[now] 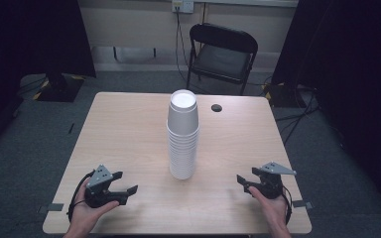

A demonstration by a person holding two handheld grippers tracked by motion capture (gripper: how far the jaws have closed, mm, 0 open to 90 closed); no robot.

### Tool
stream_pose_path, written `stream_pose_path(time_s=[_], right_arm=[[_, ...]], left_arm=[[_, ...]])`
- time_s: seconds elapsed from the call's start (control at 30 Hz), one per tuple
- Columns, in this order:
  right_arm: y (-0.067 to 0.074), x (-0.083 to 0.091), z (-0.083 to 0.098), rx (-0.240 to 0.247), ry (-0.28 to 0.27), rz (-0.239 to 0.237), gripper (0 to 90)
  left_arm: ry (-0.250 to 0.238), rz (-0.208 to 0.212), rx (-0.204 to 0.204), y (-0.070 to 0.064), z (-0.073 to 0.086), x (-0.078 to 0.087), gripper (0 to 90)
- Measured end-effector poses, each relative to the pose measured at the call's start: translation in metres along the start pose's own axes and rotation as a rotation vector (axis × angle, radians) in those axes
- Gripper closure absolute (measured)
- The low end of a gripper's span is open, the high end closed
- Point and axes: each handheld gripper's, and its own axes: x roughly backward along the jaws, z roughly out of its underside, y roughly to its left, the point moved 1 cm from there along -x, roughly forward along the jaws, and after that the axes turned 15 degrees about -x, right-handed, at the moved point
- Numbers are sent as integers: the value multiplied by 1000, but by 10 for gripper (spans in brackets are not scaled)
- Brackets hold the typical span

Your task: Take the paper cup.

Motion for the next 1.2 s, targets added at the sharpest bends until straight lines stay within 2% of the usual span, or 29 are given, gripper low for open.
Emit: stream_pose_path(time_s=[0.17, 0.2, 0.27, 0.33, 0.5, 0.57, 0.6, 0.73, 0.77, 0.8, 0.97, 1.0, 1.1, 1.2], right_arm=[[3, 3, -2, -3, 30, -31, 283], [4, 3, -2, -20, 39, -49, 251], [6, 4, -2, -26, 49, -55, 257], [9, 5, -3, -15, 52, -64, 271], [16, 9, -10, 18, 27, -105, 308], [20, 11, -13, 38, 17, -141, 328], [24, 13, -17, 44, 4, -160, 327], [33, 16, -24, 63, -23, -164, 322], [39, 18, -29, 81, -27, -188, 330], [39, 18, -29, 81, -27, -188, 330], [53, 20, -37, 109, -37, -217, 301], [55, 21, -40, 113, -41, -211, 280], [58, 23, -50, 116, -56, -226, 251], [64, 29, -64, 143, -85, -244, 250]], left_arm=[[-8, -4, -6, 0, -2, -1, 209], [-13, 8, -11, 0, -3, -1, 209], [-20, 18, -13, 0, -3, -1, 210], [-27, 8, -14, -1, -4, -1, 209], [-41, -5, -29, -1, -6, -2, 210], [-42, 4, -27, -2, -7, -2, 214], [-46, 8, -39, -2, -8, -2, 223], [-44, 13, -38, -5, -8, -3, 223], [-41, 12, -43, -5, -7, -3, 223], [-37, 12, -47, -6, -7, -3, 223], [-39, -3, -42, -6, -5, 1, 222], [-38, -5, -41, -6, -5, 0, 222], [-40, -5, -46, -5, -6, 1, 222], [-28, 0, -48, -5, -4, -1, 222]])
